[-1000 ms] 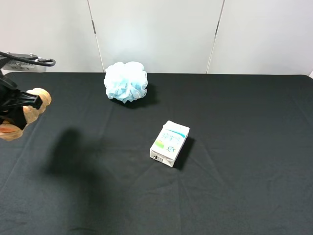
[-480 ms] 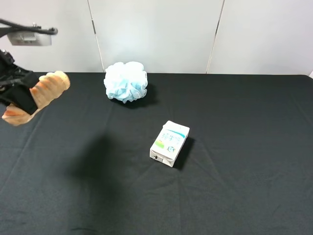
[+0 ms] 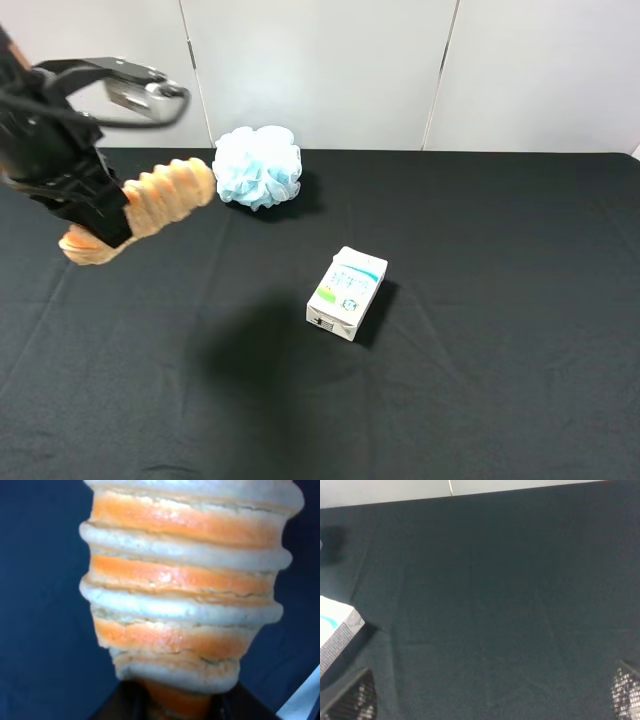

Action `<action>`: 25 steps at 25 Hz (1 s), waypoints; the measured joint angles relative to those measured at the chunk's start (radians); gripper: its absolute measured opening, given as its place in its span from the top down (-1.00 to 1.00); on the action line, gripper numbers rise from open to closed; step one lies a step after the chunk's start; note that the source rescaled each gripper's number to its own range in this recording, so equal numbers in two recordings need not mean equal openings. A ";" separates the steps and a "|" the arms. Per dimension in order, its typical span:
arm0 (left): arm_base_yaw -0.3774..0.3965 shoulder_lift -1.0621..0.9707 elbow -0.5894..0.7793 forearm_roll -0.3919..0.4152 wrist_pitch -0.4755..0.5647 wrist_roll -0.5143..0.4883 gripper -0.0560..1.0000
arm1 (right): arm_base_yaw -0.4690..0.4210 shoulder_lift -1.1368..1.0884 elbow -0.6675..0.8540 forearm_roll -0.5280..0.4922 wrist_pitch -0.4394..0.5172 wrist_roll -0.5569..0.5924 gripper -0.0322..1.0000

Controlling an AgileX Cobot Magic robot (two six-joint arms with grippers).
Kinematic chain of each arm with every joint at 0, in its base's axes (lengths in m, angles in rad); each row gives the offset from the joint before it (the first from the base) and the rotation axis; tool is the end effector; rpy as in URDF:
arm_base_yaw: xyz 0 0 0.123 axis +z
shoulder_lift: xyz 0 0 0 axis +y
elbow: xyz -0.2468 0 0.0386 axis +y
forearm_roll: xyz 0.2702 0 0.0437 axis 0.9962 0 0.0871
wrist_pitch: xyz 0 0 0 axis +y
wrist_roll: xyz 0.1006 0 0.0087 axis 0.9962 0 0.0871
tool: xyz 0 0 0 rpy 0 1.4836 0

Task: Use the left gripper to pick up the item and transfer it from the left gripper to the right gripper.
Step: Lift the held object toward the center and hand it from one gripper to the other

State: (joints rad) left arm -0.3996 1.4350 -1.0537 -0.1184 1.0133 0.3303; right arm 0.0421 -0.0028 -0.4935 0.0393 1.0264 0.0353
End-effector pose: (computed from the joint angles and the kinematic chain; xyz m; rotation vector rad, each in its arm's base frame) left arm 0.2708 -0.1254 0.2158 0.9603 2.7126 -0.1697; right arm 0.0608 0.0060 0.2847 -0.0078 2.0144 0.0961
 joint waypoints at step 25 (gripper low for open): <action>-0.399 0.000 0.000 0.049 -0.185 0.235 0.89 | 0.000 0.210 -0.057 0.115 0.000 0.002 -1.00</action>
State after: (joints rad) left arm -0.7981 1.4350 -1.0537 -0.0698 0.8283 0.5657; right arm 0.0421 0.2073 -0.5507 0.1546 1.0267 0.0371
